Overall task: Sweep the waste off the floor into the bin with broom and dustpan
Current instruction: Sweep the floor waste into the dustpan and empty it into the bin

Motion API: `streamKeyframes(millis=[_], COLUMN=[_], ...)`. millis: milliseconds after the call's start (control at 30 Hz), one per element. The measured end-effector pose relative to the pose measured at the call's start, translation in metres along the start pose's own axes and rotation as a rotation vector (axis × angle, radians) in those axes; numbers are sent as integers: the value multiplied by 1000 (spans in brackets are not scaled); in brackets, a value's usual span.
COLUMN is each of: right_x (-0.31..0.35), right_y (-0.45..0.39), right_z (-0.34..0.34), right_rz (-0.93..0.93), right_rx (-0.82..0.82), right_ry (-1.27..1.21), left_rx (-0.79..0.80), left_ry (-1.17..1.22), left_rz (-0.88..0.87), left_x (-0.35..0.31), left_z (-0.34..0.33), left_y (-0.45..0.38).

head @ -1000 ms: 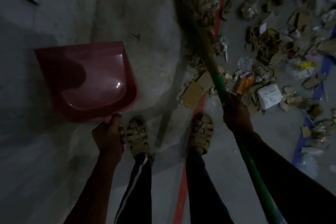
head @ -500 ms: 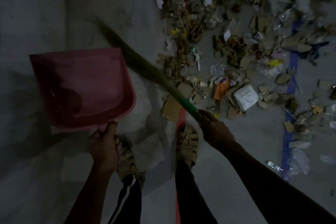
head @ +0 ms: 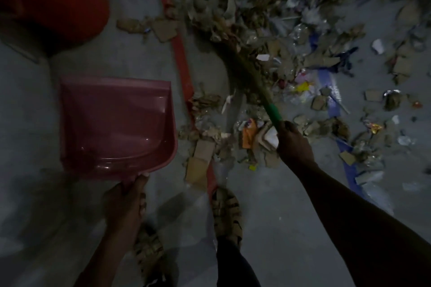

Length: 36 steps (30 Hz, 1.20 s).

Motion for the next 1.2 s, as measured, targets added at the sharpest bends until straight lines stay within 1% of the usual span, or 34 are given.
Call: streamKeyframes(millis=[100,233,333,433,600,767,833,933,1033,1133,1200], right_x=[-29,-49,-47,-29,36,120,152,205,257,298,316], right_y=[1,22,35,41,34,5,-10,-34,-58,-81,-93], right_z=[22,38,30,12,-23,-51,-63,-82,-102,-121,-131], right_rz=[-48,18,73,121,130,180,194,201,234,268,279], right_rx=[-94,-180,-212,-240,-252,-238,-196,-126,-57,63,134], right_ry=[-6,-11,-66,-146,-271,-382,-403,-438,-445,-408,-325], left_rx=[8,73,145,167,176,97,102,83,77,80,77], left_ry=[-6,32,66,75,77,-37,-26,-105,-79,-35,-8], left_rz=[-22,-70,-88,-68,-36,-60,-48,-67,-56,-59,-55], left_x=[-14,-17,-16,-20,-31,-47,-52,-55,-58,-64,-65], left_z=[-23,-45,-52,-49,-21,18,33,57,75,86,91], left_y=[4,-1,-14,-28,-48,-75,-87,-118,-143,-161,-171])
Point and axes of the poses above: each hand's wrist, its own y-axis away from the middle knuckle, its own z-axis out of the back of the hand, x = y × z, the point moved 1 cm from there along -y, towards the middle knuckle, and after that the axes turned 14 degrees about -y, right-handed, at the moved point
